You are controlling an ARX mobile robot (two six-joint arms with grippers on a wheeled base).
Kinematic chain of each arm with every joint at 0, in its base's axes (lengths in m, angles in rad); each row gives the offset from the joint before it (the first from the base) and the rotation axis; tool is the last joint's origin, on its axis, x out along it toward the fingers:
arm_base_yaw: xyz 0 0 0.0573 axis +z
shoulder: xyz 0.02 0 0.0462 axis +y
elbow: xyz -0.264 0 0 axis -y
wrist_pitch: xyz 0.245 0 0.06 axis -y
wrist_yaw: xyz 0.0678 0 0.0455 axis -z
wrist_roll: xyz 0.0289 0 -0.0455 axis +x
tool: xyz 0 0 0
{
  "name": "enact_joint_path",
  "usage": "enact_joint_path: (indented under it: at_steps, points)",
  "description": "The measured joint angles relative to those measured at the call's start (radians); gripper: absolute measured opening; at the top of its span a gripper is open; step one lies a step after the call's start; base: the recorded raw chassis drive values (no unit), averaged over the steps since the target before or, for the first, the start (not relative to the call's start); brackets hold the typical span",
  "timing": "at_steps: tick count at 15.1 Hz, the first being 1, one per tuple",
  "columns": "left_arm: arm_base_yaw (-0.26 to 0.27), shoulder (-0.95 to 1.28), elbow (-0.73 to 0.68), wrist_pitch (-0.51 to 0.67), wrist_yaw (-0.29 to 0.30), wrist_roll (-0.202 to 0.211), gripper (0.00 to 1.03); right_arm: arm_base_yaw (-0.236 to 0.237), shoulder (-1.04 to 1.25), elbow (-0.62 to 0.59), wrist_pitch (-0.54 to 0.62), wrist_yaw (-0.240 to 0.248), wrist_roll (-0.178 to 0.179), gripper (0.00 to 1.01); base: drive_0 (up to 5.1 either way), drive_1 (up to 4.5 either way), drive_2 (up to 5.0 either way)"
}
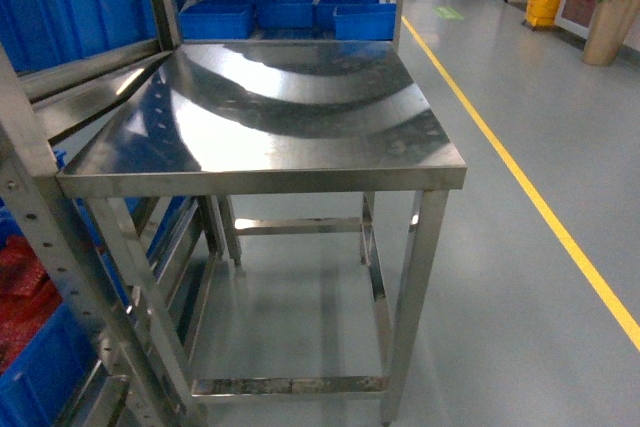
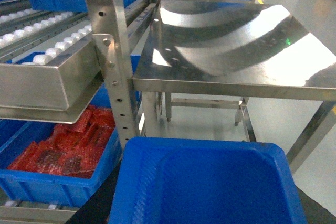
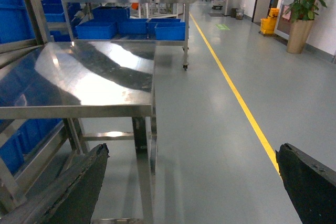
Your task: Pick blue part to blue bin on bottom shelf
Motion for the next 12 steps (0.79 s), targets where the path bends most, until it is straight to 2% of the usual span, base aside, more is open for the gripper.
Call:
enact_joint_path:
  at_steps: [12]
  points:
    - [0.0, 0.0, 0.0, -0.001, 0.0, 0.0, 0.43, 0.0, 0.0, 0.0, -0.001, 0.0, 0.0, 0.98, -5.0, 2.44, 2.4]
